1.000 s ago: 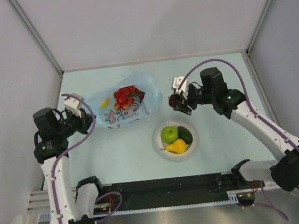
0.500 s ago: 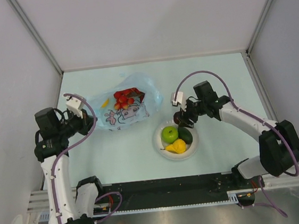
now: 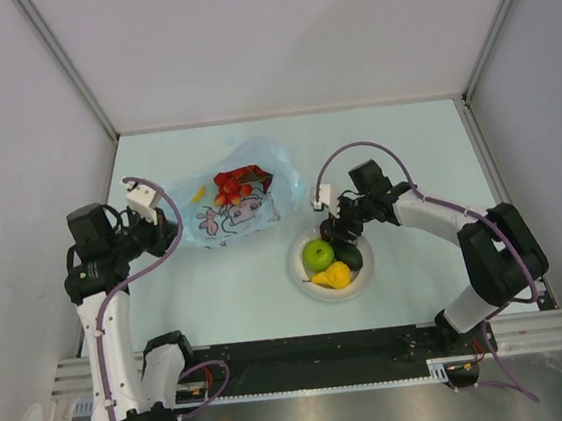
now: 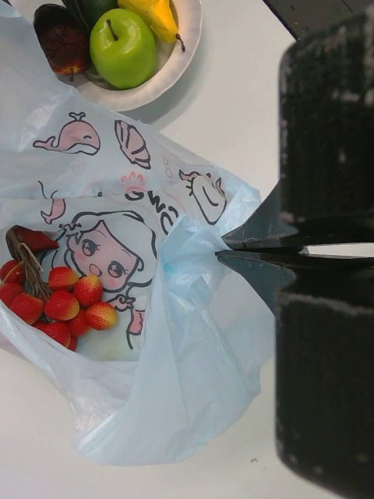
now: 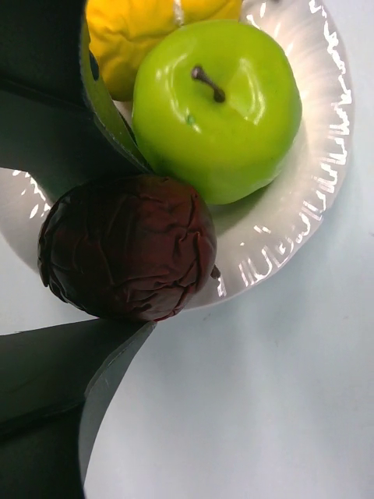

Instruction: Take the fake fruits out of the plastic bag

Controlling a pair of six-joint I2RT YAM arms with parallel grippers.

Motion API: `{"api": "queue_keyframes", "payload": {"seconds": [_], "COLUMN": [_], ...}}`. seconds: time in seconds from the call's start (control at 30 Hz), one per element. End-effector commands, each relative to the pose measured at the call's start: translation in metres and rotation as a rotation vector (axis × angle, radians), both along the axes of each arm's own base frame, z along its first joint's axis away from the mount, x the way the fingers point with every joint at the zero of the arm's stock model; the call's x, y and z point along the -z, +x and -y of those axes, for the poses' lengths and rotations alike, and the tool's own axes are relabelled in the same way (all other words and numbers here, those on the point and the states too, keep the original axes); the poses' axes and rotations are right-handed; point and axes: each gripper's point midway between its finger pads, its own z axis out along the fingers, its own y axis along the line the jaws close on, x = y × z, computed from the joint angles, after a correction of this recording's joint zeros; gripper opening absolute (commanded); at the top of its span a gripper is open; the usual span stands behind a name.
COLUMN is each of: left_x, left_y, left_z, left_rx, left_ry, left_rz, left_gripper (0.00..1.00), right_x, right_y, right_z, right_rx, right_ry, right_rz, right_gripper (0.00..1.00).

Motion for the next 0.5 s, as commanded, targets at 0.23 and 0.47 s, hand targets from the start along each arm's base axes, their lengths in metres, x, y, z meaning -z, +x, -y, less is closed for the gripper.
{"api": "queue_keyframes", "payload": {"seconds": [0.23, 0.47], "left_x": [-0.002, -0.005], "left_y": [0.001, 0.004], "left_z": [-0.001, -0.001], "left_rx": [0.015, 0.023], "left_ry": [0.031, 0.031], "left_rz": [0.03, 0.042], "left_gripper": [0.06, 0.06], "right_x": [0.008, -0.026], "right_y": [-0.002, 0.003], "right_z": [-0.013, -0.003], "right_rx": [-0.052, -0.006], "right_ry": [-0.007, 0.024], "right_rz": [0.015, 0.045], "right_gripper": [0.6, 1.0]}}
